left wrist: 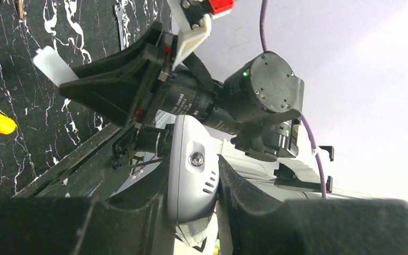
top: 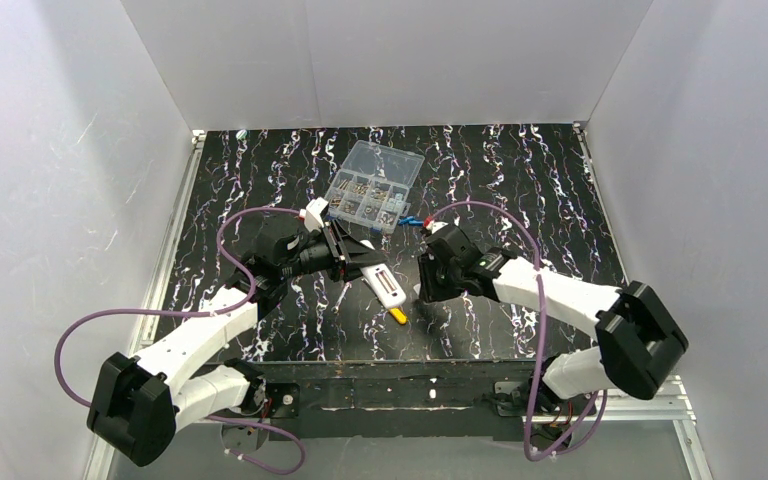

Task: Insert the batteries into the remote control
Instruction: Place the battery cover at the center of the board.

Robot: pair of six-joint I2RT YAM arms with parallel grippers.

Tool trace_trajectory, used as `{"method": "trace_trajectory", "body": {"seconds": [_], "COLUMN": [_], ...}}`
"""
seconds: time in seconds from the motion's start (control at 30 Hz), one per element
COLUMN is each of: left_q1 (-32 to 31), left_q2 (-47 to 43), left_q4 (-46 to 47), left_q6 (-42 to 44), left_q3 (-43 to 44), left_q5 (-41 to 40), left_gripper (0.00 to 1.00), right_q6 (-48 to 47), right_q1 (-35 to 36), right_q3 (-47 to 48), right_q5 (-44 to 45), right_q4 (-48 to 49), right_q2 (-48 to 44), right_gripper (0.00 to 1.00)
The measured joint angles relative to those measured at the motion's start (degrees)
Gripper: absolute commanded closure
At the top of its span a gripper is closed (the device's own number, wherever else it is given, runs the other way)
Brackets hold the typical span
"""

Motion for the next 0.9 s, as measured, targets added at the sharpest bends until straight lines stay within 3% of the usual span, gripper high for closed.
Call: {"method": "trace_trajectory", "body": {"seconds": [0.27, 0.6, 0.9], "left_q1": [0.0, 0.0, 0.0], "left_q2": [-0.04, -0.13, -0.22], "left_q4": [-0.13, -0.13, -0.26], "left_q6": [0.04, 0.04, 0.35], "left_q3": [0.0, 0.0, 0.0], "left_q5": [0.0, 0.0, 0.31], "left_gripper": [1.0, 1.0, 1.0], "right_q6": [-0.76, -0.98, -2.56], "right_q1": [0.0, 0.0, -0.39], "right_q3": [0.0, 0.0, 4.59], "right_q5": [0.15, 0.15, 0.52], "right_q4": [3.39, 3.26, -1.01], "right_q2": [5.53, 7.87, 7.89], "right_gripper": [0.6, 0.4, 0.4]}}
